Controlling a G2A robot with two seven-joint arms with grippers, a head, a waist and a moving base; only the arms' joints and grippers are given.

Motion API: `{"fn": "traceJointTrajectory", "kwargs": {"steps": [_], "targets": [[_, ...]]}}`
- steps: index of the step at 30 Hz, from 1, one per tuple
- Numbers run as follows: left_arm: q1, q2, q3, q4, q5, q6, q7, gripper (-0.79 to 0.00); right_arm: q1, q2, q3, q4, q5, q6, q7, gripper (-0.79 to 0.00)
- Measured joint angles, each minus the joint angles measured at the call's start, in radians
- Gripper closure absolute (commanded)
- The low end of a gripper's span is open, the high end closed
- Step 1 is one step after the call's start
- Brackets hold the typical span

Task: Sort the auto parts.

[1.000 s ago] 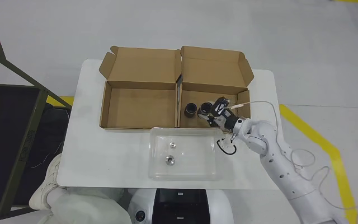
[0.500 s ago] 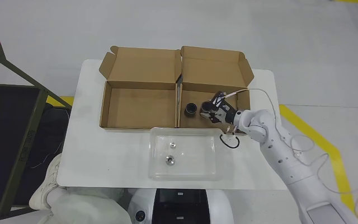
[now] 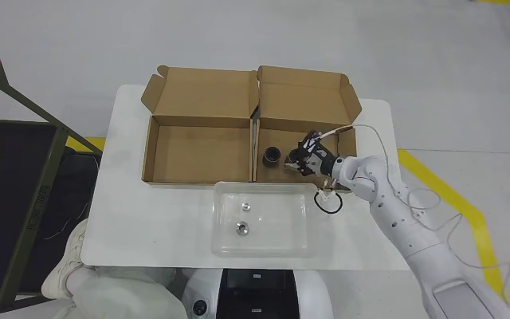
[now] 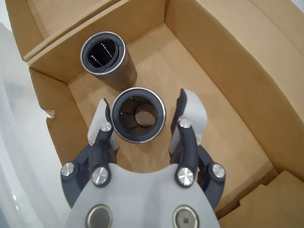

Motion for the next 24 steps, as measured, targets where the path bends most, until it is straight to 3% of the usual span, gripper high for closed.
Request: {"fn": "traceJointTrajectory", "kwargs": {"steps": [7,24], "targets": [[0.000,0.000,0.000,0.000,0.000,0.000,0.000,-0.785,0.004,0.001,0.010,-0.038,0.001,-0.009,-0.004,-0.785],[0.000,0.000,0.000,0.000,0.000,0.000,0.000,-0.785,-0.086,0.028,0.077,-0.399,0.017,-0.072,0.045,-0.785]]}}
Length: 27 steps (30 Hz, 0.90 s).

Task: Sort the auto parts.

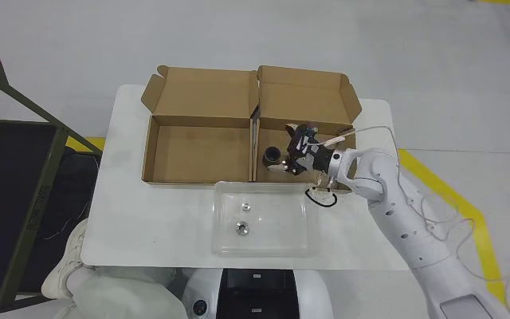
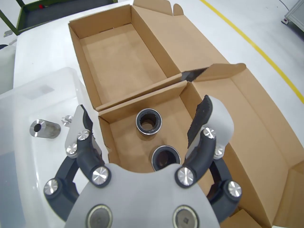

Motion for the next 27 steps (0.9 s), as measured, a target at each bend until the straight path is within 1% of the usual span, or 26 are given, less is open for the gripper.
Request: {"fn": "traceJointTrajectory", "kwargs": {"steps": [5,12,19,27], "targets": [[0.000,0.000,0.000,0.000,0.000,0.000,0.000,-0.785,-0.036,0.005,-0.006,-0.090,0.018,-0.039,0.011,-0.785],[0.000,0.000,0.000,0.000,0.000,0.000,0.000,-0.785,-0.072,0.010,-0.014,-0.172,0.031,-0.077,0.021,-0.785],[0.000,0.000,0.000,0.000,0.000,0.000,0.000,-0.785,-0.111,0.017,-0.028,-0.221,0.013,-0.107,0.043,-0.785],[0.000,0.000,0.000,0.000,0.000,0.000,0.000,-0.785,-0.152,0.024,-0.058,-0.239,-0.047,-0.146,0.045,-0.785]]}}
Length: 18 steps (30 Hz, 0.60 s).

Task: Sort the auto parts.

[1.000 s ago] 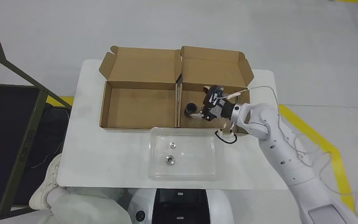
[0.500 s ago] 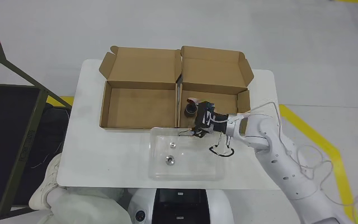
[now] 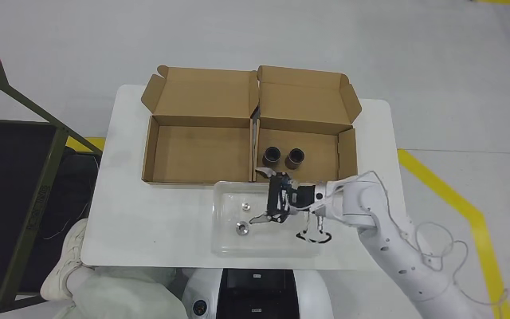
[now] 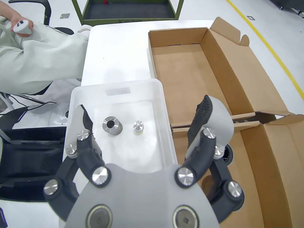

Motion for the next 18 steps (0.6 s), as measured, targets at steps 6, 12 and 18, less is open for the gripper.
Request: {"fn": "traceJointTrajectory", "kwargs": {"steps": [6,12,18], "targets": [[0.000,0.000,0.000,0.000,0.000,0.000,0.000,-0.785,-0.012,0.001,-0.021,-0.010,-0.073,0.004,-0.024,-0.785],[0.000,0.000,0.000,0.000,0.000,0.000,0.000,-0.785,-0.014,-0.003,-0.062,0.012,-0.143,0.015,-0.058,-0.785],[0.000,0.000,0.000,0.000,0.000,0.000,0.000,-0.785,-0.008,-0.009,-0.095,0.066,-0.167,0.036,-0.085,-0.785]]}}
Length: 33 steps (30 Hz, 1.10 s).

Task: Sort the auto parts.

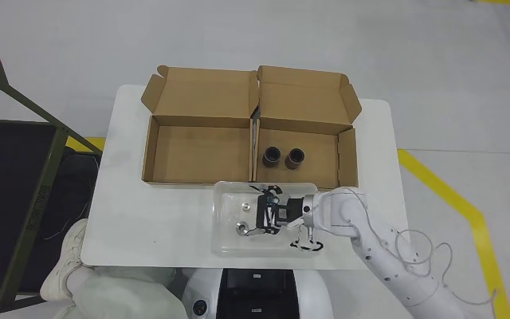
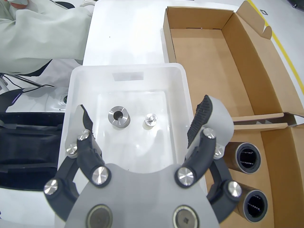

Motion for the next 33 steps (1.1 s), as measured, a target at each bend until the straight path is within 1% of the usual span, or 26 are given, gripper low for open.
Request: {"fn": "traceJointTrajectory", "kwargs": {"steps": [3,18,23,30,31,33], "targets": [[0.000,0.000,0.000,0.000,0.000,0.000,0.000,-0.785,-0.001,-0.002,-0.008,0.017,-0.002,0.019,-0.009,-0.785],[0.000,0.000,0.000,0.000,0.000,0.000,0.000,-0.785,-0.005,-0.002,-0.008,0.017,-0.005,0.026,-0.009,-0.785],[0.000,0.000,0.000,0.000,0.000,0.000,0.000,-0.785,-0.015,-0.005,-0.027,0.014,-0.070,0.081,-0.009,-0.785],[0.000,0.000,0.000,0.000,0.000,0.000,0.000,-0.785,0.009,-0.020,-0.085,0.033,-0.157,0.131,-0.002,-0.785],[0.000,0.000,0.000,0.000,0.000,0.000,0.000,-0.785,0.011,-0.021,-0.091,0.035,-0.164,0.136,0.002,-0.782],[0.000,0.000,0.000,0.000,0.000,0.000,0.000,-0.785,0.015,-0.025,-0.101,0.042,-0.168,0.143,0.005,-0.720]]}}
